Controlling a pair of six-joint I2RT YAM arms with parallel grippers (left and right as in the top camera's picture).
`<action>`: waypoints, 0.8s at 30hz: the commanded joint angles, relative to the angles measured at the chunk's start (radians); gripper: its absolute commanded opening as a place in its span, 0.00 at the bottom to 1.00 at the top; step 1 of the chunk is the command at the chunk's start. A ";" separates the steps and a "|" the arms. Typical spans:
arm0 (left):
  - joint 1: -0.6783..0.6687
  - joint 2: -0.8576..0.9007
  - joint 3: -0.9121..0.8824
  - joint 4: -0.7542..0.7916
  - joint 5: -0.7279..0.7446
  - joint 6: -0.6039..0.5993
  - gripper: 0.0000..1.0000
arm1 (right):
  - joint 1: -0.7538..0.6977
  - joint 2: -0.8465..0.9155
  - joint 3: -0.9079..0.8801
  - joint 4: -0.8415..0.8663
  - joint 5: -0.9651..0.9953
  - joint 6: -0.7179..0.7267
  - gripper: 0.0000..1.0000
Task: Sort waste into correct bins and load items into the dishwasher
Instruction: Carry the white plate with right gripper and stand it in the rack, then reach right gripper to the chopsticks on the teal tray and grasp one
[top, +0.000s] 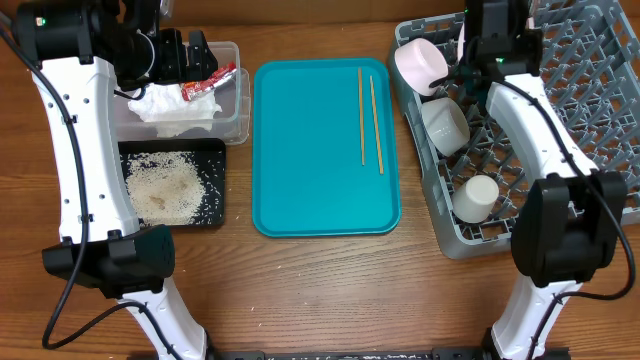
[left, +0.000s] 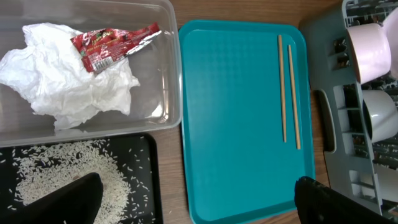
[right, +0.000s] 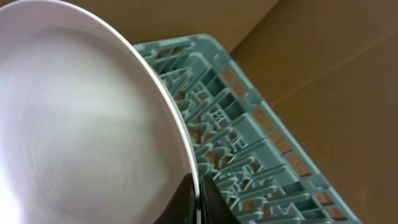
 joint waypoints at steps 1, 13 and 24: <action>-0.006 0.000 0.008 0.002 -0.007 -0.006 1.00 | 0.001 -0.002 0.004 0.014 -0.028 0.003 0.14; -0.006 0.000 0.008 0.002 -0.007 -0.006 1.00 | 0.108 -0.128 0.047 -0.123 -0.315 0.075 1.00; -0.006 0.000 0.008 0.002 -0.007 -0.006 1.00 | 0.324 -0.146 0.012 -0.192 -0.843 0.166 0.65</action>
